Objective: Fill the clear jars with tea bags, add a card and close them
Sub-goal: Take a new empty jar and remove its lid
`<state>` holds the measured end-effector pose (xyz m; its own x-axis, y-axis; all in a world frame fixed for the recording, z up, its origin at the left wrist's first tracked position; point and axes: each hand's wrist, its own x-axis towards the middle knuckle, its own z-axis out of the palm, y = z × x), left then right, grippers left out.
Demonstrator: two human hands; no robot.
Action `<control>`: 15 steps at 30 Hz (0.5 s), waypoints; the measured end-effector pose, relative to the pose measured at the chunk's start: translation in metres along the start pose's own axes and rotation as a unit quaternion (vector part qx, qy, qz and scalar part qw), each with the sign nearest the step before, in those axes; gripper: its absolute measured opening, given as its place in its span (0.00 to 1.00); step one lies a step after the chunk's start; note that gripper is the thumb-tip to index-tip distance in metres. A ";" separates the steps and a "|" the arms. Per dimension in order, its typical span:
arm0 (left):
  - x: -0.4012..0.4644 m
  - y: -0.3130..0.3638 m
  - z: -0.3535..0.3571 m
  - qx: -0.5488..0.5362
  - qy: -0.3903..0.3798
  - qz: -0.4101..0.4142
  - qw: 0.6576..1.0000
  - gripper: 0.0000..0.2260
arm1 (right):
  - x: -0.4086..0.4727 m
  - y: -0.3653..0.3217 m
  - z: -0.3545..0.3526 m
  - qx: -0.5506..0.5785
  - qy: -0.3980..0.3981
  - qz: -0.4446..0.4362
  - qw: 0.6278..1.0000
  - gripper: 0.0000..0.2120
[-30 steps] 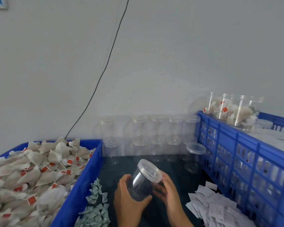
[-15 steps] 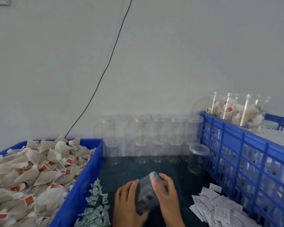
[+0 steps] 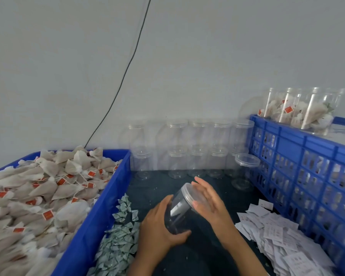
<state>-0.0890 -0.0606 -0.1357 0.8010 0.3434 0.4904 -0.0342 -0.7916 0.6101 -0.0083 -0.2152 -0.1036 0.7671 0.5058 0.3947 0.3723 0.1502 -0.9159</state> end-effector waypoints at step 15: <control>0.003 -0.008 0.003 0.064 0.011 0.094 0.993 0.44 | -0.001 0.007 -0.019 -0.020 -0.015 0.104 0.994 0.44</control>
<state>-0.0843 -0.0546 -0.1413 0.7740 0.1939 0.6028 -0.1041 -0.9000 0.4232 0.0039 -0.2308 -0.1090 0.8139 0.5478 0.1934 0.2276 0.0057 -0.9737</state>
